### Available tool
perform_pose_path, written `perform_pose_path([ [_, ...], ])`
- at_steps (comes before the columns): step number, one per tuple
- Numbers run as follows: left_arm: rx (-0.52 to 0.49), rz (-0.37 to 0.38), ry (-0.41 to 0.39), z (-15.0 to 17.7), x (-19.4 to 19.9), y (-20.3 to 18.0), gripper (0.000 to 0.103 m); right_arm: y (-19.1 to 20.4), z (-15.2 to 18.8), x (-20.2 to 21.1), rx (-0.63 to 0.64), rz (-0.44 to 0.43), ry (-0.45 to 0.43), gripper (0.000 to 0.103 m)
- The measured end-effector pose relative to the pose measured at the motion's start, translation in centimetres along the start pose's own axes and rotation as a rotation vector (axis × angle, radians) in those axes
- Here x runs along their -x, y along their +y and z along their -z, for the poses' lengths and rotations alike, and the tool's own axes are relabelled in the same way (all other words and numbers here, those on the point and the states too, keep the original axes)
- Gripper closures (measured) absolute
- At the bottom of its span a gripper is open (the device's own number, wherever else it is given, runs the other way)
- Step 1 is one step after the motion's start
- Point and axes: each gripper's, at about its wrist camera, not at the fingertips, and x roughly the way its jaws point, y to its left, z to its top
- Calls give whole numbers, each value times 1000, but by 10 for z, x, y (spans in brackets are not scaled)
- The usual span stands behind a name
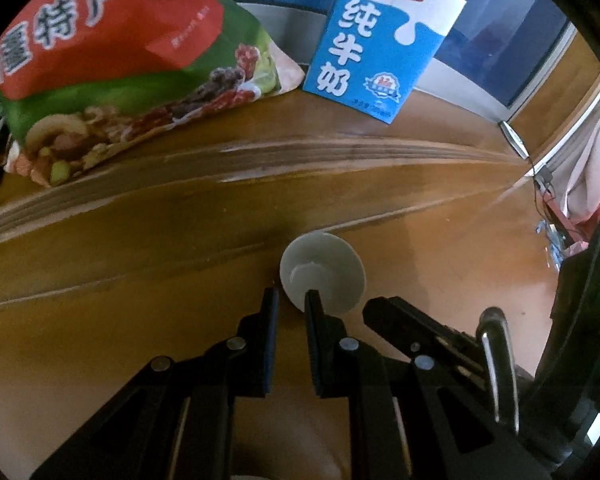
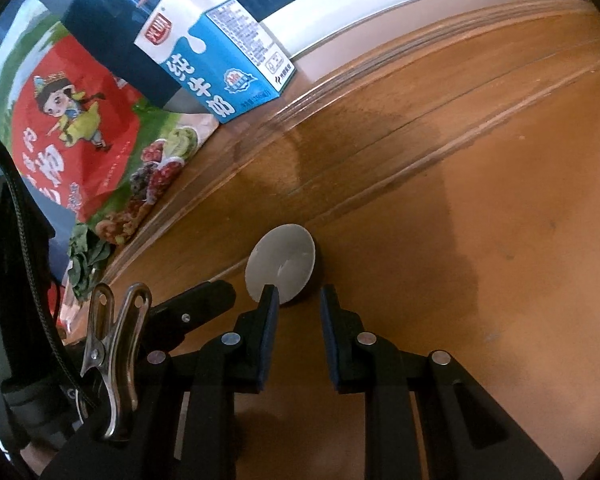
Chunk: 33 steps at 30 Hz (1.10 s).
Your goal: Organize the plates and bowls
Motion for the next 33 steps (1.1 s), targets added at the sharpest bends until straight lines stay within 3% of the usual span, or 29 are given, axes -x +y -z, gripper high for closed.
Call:
perform_pose_path([
  [13,-12,-21,4,-9,-20,0,91,-15,-3,-14,-1,2,20,81],
  [33,-29,16,-2,-3,-17,-1,96,-14,3,-16,7,-8,16,84],
])
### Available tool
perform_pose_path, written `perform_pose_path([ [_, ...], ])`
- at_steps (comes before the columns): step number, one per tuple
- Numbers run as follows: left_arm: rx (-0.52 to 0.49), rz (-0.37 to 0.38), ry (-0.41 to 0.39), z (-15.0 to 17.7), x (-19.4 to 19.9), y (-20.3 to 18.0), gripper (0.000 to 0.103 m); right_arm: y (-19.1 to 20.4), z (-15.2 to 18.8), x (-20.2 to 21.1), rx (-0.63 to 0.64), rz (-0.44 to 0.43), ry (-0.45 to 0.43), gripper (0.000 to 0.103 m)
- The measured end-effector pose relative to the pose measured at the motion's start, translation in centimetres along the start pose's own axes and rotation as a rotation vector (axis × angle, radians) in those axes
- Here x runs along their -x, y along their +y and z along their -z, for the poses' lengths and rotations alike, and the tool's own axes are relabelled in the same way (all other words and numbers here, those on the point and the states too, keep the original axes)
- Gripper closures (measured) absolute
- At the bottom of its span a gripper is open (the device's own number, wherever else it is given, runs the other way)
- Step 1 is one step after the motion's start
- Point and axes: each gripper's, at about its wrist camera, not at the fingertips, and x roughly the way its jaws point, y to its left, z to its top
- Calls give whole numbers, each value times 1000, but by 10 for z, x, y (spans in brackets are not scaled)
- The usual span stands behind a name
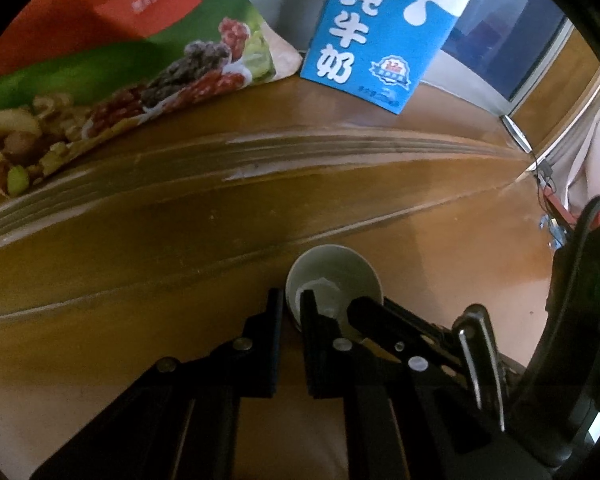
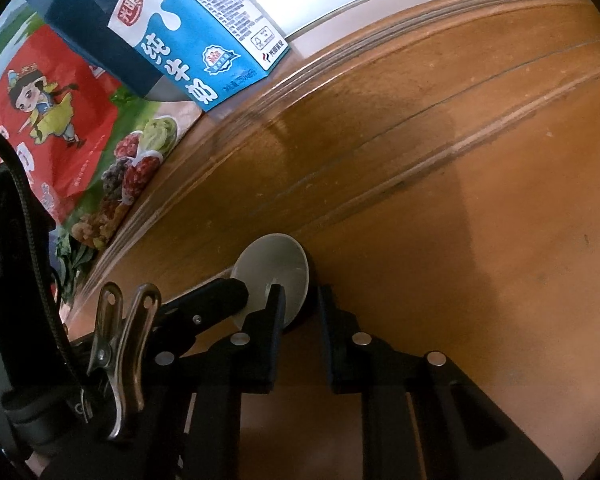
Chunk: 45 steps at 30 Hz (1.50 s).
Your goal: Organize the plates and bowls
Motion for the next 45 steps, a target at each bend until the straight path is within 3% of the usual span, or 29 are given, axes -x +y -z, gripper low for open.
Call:
perform_pose_path([
  [22,3,14,-57,29,57,0,96,42,20,30,20,-7,-31,84],
  [45,41,-8,-93,74,99,12,96,73,66,56,58,-47,-18,84],
])
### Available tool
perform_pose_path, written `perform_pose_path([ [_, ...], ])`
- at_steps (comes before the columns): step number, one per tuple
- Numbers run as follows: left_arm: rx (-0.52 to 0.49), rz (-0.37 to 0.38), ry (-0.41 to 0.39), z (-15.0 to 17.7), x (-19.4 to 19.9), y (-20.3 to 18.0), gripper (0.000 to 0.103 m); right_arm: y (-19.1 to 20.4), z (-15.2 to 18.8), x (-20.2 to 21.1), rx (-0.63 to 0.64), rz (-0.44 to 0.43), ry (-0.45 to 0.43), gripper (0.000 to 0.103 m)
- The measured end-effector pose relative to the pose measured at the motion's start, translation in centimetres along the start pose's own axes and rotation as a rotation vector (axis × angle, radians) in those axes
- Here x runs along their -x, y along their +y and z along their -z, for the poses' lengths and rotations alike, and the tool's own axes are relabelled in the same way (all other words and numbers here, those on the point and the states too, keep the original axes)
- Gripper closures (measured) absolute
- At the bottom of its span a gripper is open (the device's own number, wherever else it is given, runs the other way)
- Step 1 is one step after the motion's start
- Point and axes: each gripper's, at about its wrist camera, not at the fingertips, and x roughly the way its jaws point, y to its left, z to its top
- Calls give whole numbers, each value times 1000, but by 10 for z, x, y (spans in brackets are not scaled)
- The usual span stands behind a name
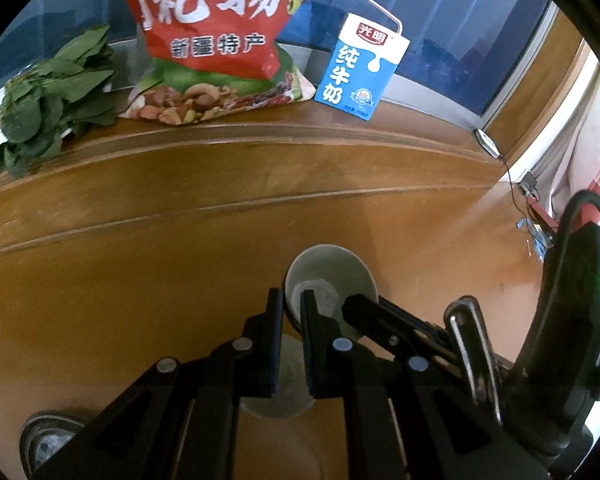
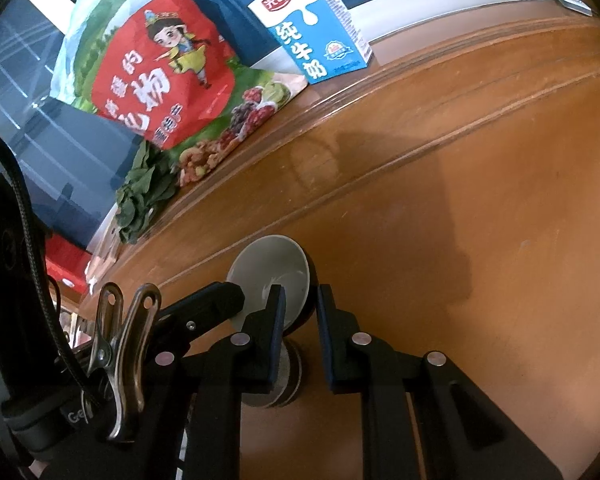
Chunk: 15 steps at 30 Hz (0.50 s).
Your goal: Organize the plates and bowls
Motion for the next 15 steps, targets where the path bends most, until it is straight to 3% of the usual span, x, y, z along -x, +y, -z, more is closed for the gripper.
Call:
perform_pose_path([
  [15,35,-3,18,25,7,20,96,15,22,-6,8,0,33,84],
])
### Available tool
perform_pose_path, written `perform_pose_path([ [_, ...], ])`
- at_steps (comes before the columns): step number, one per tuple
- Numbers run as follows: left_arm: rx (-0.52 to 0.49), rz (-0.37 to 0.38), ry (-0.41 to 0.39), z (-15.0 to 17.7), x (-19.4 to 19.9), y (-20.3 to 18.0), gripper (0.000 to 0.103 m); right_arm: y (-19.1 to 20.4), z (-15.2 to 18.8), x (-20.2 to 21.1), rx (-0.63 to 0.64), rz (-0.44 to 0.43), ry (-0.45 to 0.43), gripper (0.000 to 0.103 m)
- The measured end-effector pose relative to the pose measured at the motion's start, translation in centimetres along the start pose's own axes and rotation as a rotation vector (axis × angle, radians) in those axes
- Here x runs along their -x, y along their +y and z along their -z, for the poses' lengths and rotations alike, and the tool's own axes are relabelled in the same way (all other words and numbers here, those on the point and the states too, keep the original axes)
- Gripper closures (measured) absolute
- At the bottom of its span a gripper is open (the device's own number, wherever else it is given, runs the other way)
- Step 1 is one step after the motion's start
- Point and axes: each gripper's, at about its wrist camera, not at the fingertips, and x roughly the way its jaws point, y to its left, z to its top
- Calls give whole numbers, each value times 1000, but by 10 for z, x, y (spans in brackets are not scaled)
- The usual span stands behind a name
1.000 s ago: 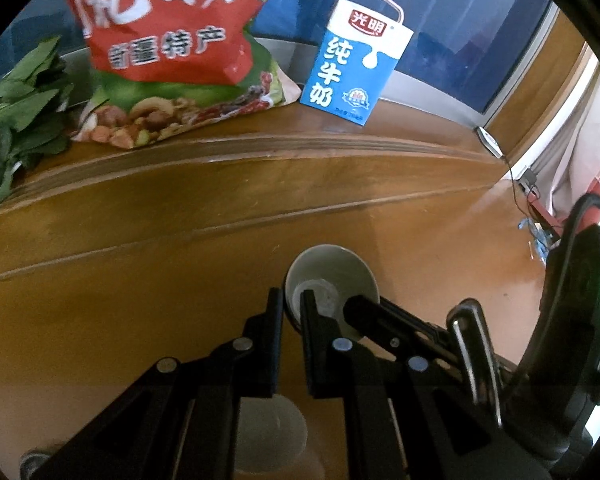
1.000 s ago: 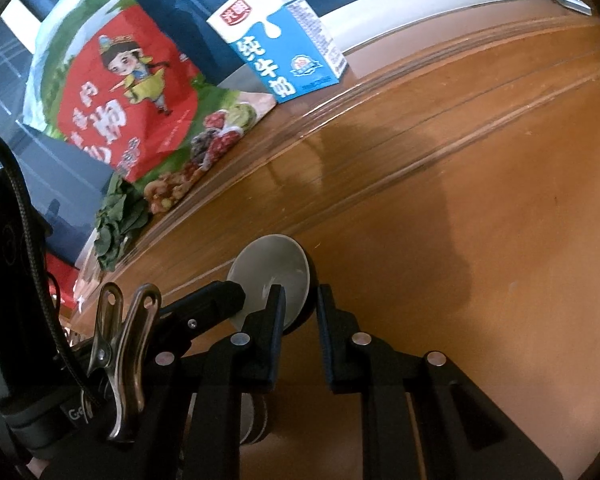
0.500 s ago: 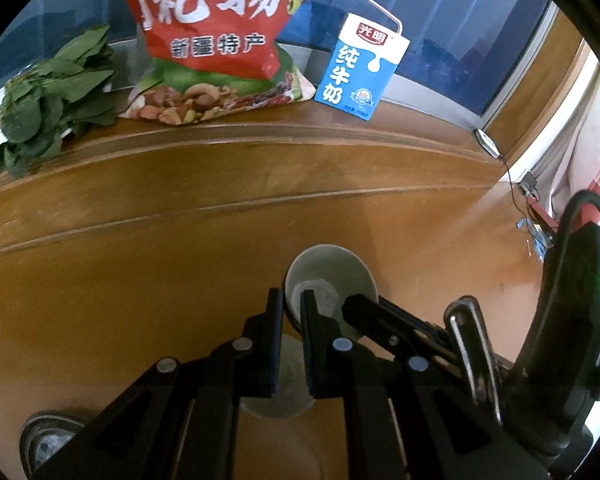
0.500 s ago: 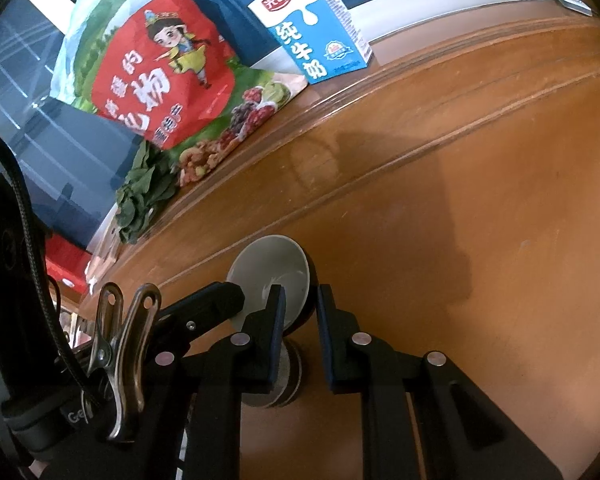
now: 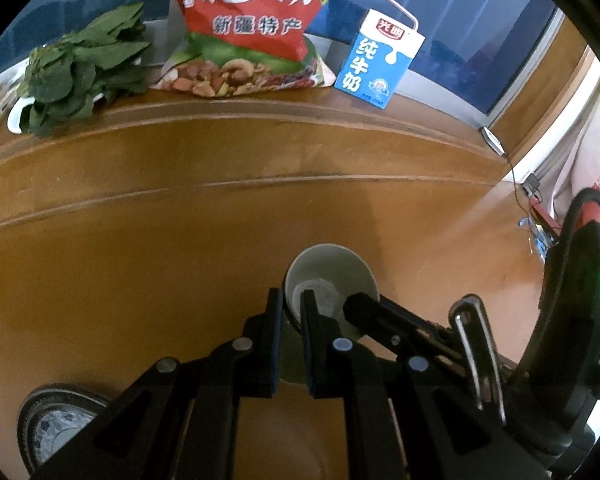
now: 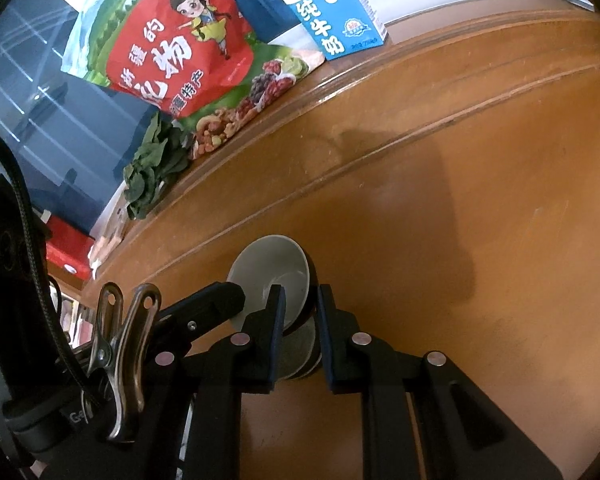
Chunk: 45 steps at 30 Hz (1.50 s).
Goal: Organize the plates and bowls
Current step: 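Grip the rim of the full four-bowl stack with the right gripper and lift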
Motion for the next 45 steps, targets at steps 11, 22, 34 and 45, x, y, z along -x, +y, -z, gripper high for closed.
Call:
perform_pose_path([
  [11,4,-4,7,8,6,2,96,3,4,0,-2,-3,11,84],
  [22,18,-7,38,21,6,11,95,4,16,-8,0,-4,56,84],
  [34,12,-29,46,22,7,14,84,-5,19,-2,-36,-7,54,80],
  [45,15,-26,78,22,4,21,77,-7,24,1,-33,-8,52,73],
])
